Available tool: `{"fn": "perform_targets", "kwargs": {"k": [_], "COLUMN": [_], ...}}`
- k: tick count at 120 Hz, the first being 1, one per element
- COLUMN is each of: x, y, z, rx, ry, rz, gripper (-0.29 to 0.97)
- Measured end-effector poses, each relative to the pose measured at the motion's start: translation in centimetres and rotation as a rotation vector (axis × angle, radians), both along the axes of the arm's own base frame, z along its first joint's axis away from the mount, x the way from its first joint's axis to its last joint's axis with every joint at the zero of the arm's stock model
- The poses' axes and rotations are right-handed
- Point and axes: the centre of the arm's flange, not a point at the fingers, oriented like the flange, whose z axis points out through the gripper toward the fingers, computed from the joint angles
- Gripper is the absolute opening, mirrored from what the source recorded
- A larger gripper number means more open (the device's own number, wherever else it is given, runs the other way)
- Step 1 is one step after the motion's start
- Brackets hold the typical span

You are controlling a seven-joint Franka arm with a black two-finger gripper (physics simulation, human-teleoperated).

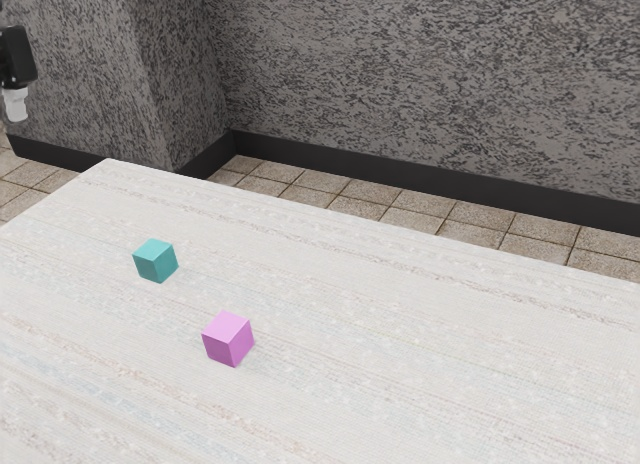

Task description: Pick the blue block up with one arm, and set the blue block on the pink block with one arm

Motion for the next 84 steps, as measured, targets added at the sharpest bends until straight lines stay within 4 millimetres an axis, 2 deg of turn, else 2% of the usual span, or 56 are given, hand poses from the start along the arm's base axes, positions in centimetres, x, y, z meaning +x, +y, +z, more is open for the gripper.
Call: {"fn": "perform_targets", "kwargs": {"k": [12, 15, 20, 22, 31, 36, 40, 48, 56, 61, 70, 77, 84], "x": [1.5, 1.6, 1.3, 1.2, 1.2, 1.1, 1.3, 2.7, 4.4, 5.3, 6.3, 7.2, 8.0], "y": [0.5, 1.7, 5.0, 5.3, 1.9, 1.4, 1.3, 1.5, 2.0, 3.1, 4.8, 5.3, 5.4], "z": [0.6, 0.6, 0.4, 0.7, 4.9, 5.7, 5.5, 2.7, -2.1, -4.9, -9.1, -12.7, -15.0], "rx": [0.017, 0.005, -0.037, -0.042, 0.001, 0.022, 0.032, 0.044, 0.046, 0.046, 0.059, 0.071, 0.082], "ry": [-0.119, -0.141, -0.174, -0.192, -0.32, -0.344, -0.341, -0.292, -0.231, -0.207, -0.193, -0.179, -0.185], "rz": [-0.007, 0.012, 0.073, 0.079, 0.007, -0.005, -0.006, -0.005, -0.003, 0.013, 0.033, 0.029, 0.023], "gripper": [0.68, 0.68, 0.68, 0.68, 0.68, 0.68, 0.68, 0.68, 0.68, 0.68, 0.68, 0.68, 0.68]}}
